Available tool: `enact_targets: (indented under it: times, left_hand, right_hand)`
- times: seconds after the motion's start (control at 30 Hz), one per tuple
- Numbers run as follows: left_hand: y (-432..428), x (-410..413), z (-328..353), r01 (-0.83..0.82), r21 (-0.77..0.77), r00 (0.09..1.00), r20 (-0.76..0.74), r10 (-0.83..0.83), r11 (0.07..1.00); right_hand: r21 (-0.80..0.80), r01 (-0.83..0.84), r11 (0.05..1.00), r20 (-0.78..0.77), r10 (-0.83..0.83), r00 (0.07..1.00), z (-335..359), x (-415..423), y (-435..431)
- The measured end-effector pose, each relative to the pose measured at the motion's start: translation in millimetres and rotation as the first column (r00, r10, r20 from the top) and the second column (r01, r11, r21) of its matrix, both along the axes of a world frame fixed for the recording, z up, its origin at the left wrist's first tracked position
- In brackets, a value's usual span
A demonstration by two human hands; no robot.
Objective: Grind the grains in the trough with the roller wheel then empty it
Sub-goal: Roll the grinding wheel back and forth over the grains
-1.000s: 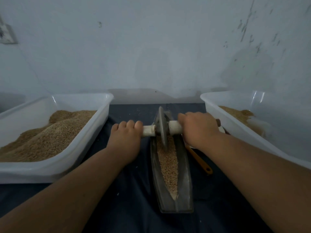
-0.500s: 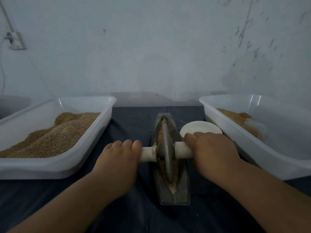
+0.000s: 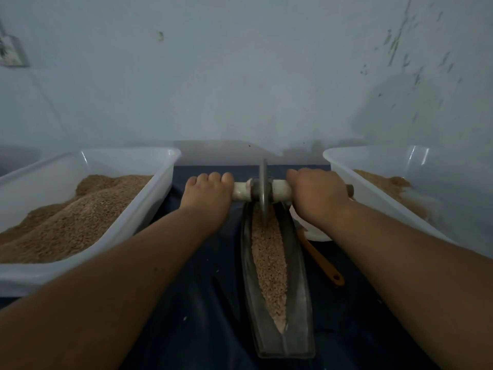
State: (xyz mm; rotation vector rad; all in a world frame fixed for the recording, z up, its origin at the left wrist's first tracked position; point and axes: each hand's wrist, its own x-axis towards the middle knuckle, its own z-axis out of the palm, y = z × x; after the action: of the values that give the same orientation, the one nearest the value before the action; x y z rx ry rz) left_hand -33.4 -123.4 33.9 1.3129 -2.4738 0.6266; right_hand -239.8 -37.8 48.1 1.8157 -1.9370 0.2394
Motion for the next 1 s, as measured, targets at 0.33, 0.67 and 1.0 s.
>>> enact_targets:
  times: [0.33,0.67,1.0]
  left_hand:
    - [12,23,-29,0.088,0.057,0.992,-0.100,-0.082,0.994]
    - [109,62,-12,0.126,0.050,0.992,0.008,-0.126,0.991]
    - [91,52,-8,0.076,0.152,0.996,0.032,-0.082,0.985]
  right_hand:
    - [-0.016,-0.006,1.000,-0.106,0.004,0.994,-2,18,21]
    - [-0.014,-0.079,0.997,-0.004,0.079,0.997,-10,38,118]
    - [0.147,-0.013,0.989,0.018,0.010,1.000,-1,36,93]
